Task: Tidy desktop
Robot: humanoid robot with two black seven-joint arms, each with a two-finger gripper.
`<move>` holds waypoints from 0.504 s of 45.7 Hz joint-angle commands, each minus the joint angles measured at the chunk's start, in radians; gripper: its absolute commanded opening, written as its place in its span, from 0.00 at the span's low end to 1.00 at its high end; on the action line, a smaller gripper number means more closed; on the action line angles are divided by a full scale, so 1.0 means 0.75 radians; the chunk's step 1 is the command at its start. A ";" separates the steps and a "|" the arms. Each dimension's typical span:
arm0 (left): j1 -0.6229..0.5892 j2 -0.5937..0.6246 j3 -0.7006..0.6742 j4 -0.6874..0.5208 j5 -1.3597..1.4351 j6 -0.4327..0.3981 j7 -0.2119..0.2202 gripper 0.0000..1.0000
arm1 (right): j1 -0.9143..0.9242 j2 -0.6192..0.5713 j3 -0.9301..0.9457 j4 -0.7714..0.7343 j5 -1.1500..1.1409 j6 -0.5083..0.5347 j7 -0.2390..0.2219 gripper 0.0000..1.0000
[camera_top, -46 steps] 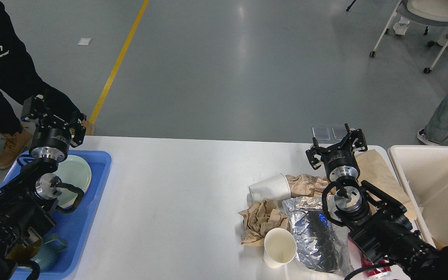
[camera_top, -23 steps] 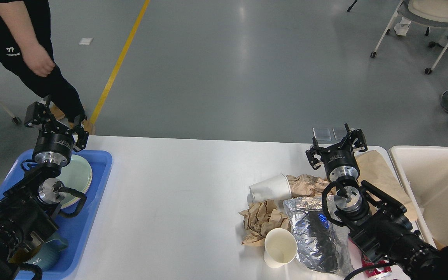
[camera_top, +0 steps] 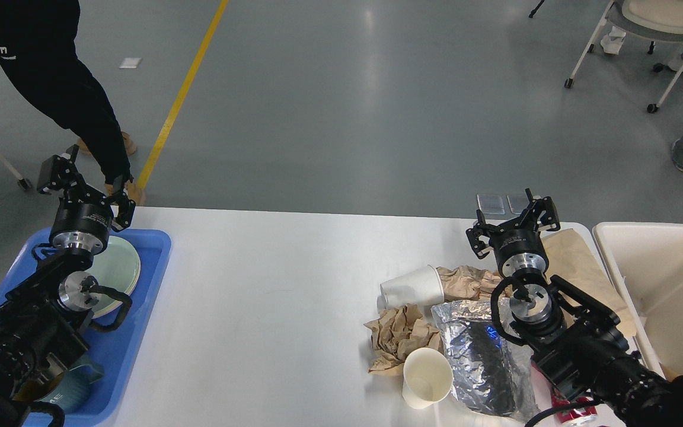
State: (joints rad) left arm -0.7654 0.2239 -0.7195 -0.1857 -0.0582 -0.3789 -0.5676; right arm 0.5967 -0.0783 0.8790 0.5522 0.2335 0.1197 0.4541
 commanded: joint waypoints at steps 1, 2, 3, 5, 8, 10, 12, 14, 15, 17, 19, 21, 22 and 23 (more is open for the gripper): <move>0.000 0.000 0.000 0.000 0.000 0.000 0.000 0.96 | 0.000 0.000 0.002 0.000 0.000 0.000 0.002 1.00; 0.000 0.000 0.000 0.000 0.000 0.000 0.000 0.96 | 0.000 0.000 0.002 0.000 0.000 0.000 0.002 1.00; 0.000 0.000 0.000 0.000 0.000 0.000 0.000 0.96 | 0.000 0.000 0.002 0.000 0.000 0.000 0.002 1.00; 0.000 0.000 0.000 0.000 0.000 0.000 0.000 0.96 | 0.000 0.000 0.000 0.000 0.002 0.000 0.002 1.00; 0.000 0.000 0.000 0.000 0.000 0.000 0.000 0.96 | 0.000 0.000 0.000 0.000 0.000 0.000 0.002 1.00; 0.000 0.000 0.000 0.000 0.000 0.000 0.000 0.96 | 0.000 0.000 0.000 0.000 0.000 0.000 0.002 1.00; 0.000 0.000 0.000 0.000 0.000 0.000 0.000 0.96 | 0.000 0.000 0.000 0.000 0.000 0.000 0.002 1.00; 0.000 0.000 0.000 0.000 0.000 0.000 0.000 0.96 | 0.000 0.000 0.000 0.000 0.000 0.000 0.002 1.00; 0.000 0.000 0.000 0.000 0.000 0.000 0.000 0.96 | 0.000 0.000 0.000 0.000 0.000 0.000 0.002 1.00; 0.000 0.000 0.000 0.000 0.000 0.000 0.000 0.96 | 0.000 0.000 0.000 0.000 0.000 0.000 0.002 1.00; 0.000 0.000 0.000 0.000 0.000 0.000 0.000 0.96 | 0.000 0.000 0.000 0.000 0.000 0.000 0.002 1.00; 0.000 0.000 0.000 0.000 0.000 0.000 0.000 0.96 | 0.000 0.000 0.000 0.000 0.000 0.000 0.002 1.00; 0.000 0.000 0.000 0.000 0.000 0.000 0.000 0.96 | 0.000 0.000 0.000 0.000 0.000 0.000 0.002 1.00; 0.000 0.000 0.000 0.000 0.000 0.000 0.000 0.96 | 0.000 0.000 0.000 0.000 0.002 0.000 0.002 1.00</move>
State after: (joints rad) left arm -0.7654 0.2239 -0.7195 -0.1856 -0.0577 -0.3789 -0.5676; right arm 0.5967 -0.0784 0.8790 0.5522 0.2335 0.1196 0.4557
